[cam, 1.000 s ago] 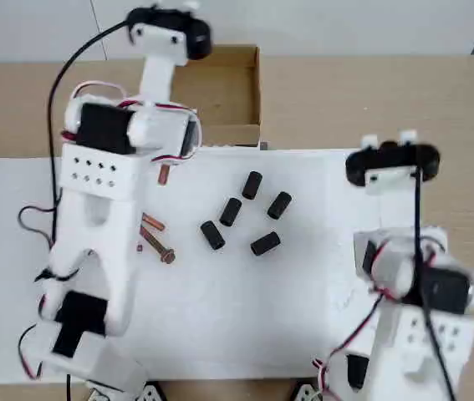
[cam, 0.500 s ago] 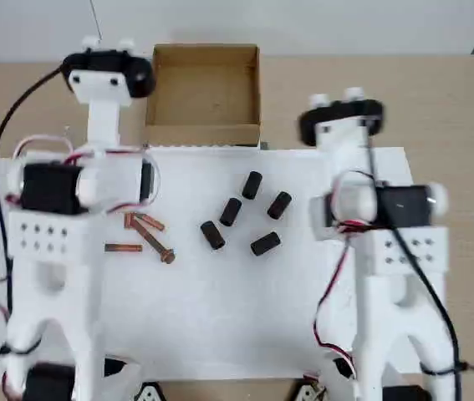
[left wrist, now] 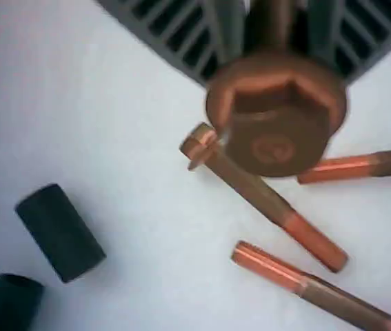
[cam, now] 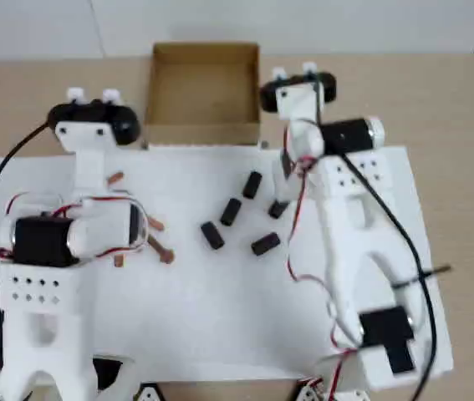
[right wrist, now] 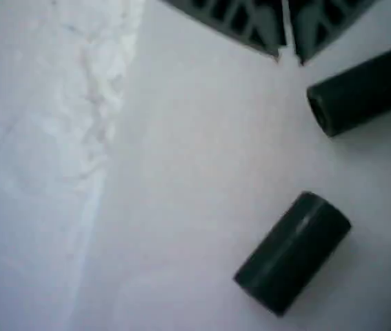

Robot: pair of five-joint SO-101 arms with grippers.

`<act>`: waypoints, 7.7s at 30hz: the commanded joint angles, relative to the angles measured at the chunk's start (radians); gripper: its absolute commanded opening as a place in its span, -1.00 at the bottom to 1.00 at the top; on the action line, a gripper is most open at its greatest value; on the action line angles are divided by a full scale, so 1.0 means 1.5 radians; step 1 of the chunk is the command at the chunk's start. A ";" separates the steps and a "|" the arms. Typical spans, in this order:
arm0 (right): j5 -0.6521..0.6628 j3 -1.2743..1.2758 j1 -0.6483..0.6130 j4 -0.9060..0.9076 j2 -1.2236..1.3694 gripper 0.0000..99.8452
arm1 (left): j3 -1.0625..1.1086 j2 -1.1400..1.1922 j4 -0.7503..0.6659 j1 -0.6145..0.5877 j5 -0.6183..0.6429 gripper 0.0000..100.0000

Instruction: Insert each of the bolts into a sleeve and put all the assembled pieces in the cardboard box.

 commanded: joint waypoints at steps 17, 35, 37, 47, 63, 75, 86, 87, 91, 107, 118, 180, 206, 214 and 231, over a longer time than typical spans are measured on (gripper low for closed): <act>-0.100 -0.195 -0.003 0.016 0.260 -0.82 | 0.186 -0.044 -0.205 -0.057 -0.065 -0.99; -0.100 -0.196 -0.034 -0.007 0.307 -0.69 | 0.216 -0.043 -0.236 -0.056 -0.065 -0.99; -0.100 -0.196 -0.034 -0.011 0.308 -0.69 | 0.216 -0.043 -0.235 -0.056 -0.065 -0.99; -0.100 -0.196 -0.031 -0.028 0.376 -0.69 | 0.216 -0.044 -0.233 -0.056 -0.065 -0.99; -0.096 -0.196 -0.030 -0.040 0.416 -0.94 | 0.217 -0.044 -0.233 -0.056 -0.065 -0.99; -0.058 -0.287 -0.032 0.020 0.397 -0.99 | 0.242 -0.044 -0.235 -0.055 -0.066 -0.99; -0.013 -0.297 -0.035 0.049 0.175 -0.99 | 0.145 -0.045 -0.181 -0.055 -0.065 -0.99; -0.013 -0.289 -0.033 0.051 0.153 -0.99 | 0.130 -0.045 -0.175 -0.055 -0.065 -0.99; -0.013 -0.229 -0.031 0.052 0.049 -0.99 | 0.076 -0.045 -0.152 -0.055 -0.065 -0.99; -0.015 0.216 -0.030 0.029 -0.512 -0.99 | 0.145 -0.330 -0.039 0.099 -0.050 -0.99; -0.043 0.572 -0.034 -0.198 -0.846 -0.99 | 0.395 -0.594 -0.217 0.094 0.088 -0.99; 0.110 0.993 -0.344 -0.354 -1.208 -0.99 | 0.659 -0.779 -0.563 0.314 0.426 -0.99; 0.110 0.991 -0.342 -0.354 -1.208 -0.99 | 0.689 -0.779 -0.425 0.444 0.318 -0.99; 0.110 0.991 -0.341 -0.354 -1.209 -0.99 | 0.689 -0.779 -0.415 0.441 0.275 -0.88; 0.110 0.993 -0.341 -0.354 -1.209 -0.99 | 0.688 -0.779 -0.368 0.401 0.184 -0.56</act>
